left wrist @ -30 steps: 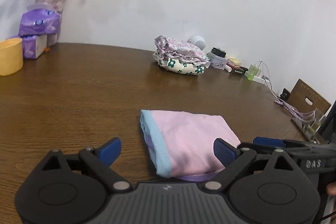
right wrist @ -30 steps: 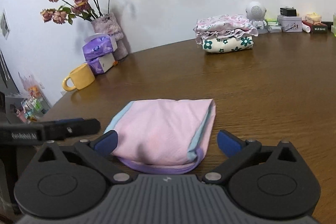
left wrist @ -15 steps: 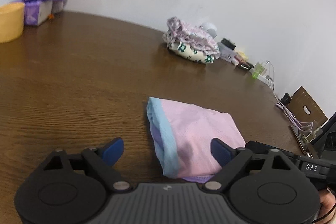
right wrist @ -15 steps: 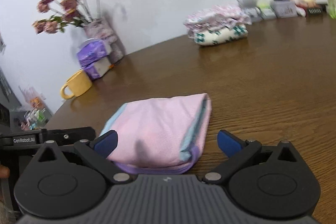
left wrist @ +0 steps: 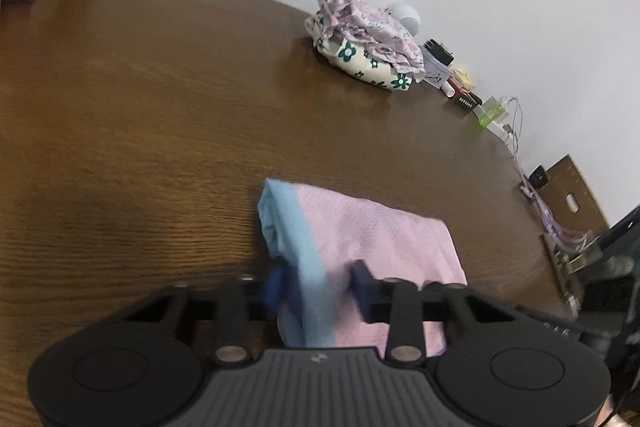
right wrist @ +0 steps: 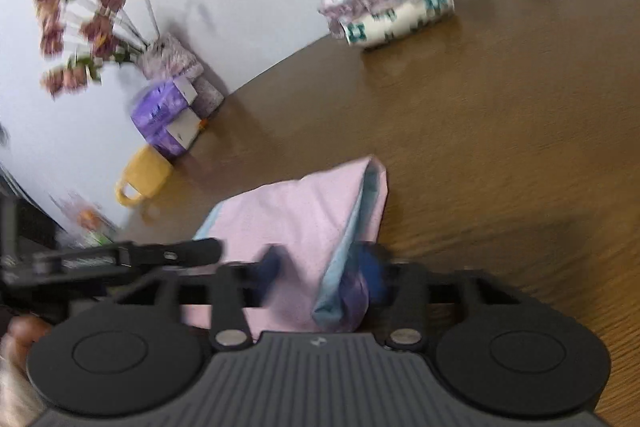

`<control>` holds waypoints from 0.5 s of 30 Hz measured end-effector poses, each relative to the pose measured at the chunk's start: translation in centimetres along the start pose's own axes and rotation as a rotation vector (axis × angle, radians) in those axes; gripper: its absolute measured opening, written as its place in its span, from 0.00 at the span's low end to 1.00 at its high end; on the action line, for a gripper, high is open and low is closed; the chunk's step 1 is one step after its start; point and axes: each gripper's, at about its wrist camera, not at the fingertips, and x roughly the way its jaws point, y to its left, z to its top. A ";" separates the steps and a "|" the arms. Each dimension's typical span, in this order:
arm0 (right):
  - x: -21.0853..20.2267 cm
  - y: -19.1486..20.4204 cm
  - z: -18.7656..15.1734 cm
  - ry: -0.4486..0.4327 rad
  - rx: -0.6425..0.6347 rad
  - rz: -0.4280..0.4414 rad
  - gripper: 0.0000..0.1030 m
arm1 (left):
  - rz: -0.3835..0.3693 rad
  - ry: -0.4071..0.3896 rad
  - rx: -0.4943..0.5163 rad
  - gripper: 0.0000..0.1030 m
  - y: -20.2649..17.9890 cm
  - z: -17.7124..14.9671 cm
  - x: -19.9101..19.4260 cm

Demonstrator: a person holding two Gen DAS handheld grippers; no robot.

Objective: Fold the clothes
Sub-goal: 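Pinch the bundle's blue edge with the left gripper while the right gripper grasps its end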

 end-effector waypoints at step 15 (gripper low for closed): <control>-0.4 -0.4 0.0 -0.051 0.040 0.043 0.12 | -0.112 -0.077 -0.037 0.12 0.4 -1.0 -0.5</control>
